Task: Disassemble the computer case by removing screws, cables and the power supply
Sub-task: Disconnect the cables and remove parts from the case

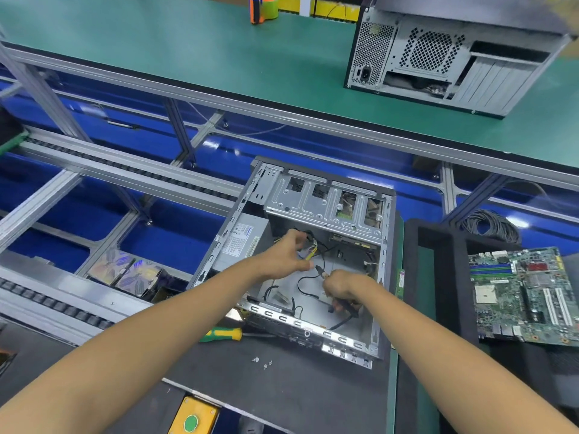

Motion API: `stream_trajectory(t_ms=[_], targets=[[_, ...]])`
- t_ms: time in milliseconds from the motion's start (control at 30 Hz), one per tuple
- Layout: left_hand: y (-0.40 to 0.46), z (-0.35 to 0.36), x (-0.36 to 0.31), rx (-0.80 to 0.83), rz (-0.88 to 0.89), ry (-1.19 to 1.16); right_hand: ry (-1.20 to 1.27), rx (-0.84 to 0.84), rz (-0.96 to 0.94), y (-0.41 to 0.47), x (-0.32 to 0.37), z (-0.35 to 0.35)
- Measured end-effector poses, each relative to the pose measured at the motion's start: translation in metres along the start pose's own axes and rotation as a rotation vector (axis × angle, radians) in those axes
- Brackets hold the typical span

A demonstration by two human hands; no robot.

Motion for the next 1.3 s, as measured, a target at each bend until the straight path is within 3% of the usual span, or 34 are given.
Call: stream_trajectory(t_ms=[100,200,267,333,400,500,600,767,967,1100,1300], targets=[[-0.024,-0.022,-0.029,-0.066,0.259,0.424,0.021,0.005,-0.013,0.001,-0.001,0.004],[-0.062,-0.056,-0.062,-0.262,0.581,1.006,-0.017,-0.01,-0.083,0.001,0.005,0.005],[-0.064,-0.081,-0.052,-0.177,0.482,1.277,-0.013,-0.034,-0.126,0.0,0.009,0.005],[-0.056,-0.107,-0.027,0.084,0.263,1.391,0.002,-0.038,-0.139,-0.001,0.01,0.006],[-0.048,-0.119,-0.015,0.275,0.183,1.473,0.042,-0.076,-0.127,0.0,0.009,0.004],[-0.038,-0.117,-0.001,0.386,0.163,1.544,0.004,-0.164,-0.123,0.002,0.013,-0.001],[-0.035,-0.106,0.01,0.37,0.245,1.556,-0.062,-0.243,-0.08,0.004,0.008,-0.004],[-0.037,-0.101,-0.016,0.259,0.525,1.37,-0.211,-0.318,-0.046,-0.003,0.0,-0.007],[-0.036,-0.098,-0.025,0.325,0.534,1.245,-0.251,-0.368,-0.073,-0.01,-0.001,-0.009],[-0.037,-0.092,-0.024,0.376,0.557,1.268,-0.221,-0.388,-0.068,-0.012,-0.004,-0.005],[-0.046,-0.053,-0.053,0.522,0.761,1.423,-0.185,-0.435,-0.075,-0.012,-0.006,-0.002]])
Point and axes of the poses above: each hand's wrist, its own y-axis towards the middle knuckle, its own z-axis out of the palm, x = y × z, the point moved 10 cm from there along y, towards the middle knuckle, and after that the axes turned 3 degrees about -x, right-handed, at the moved point
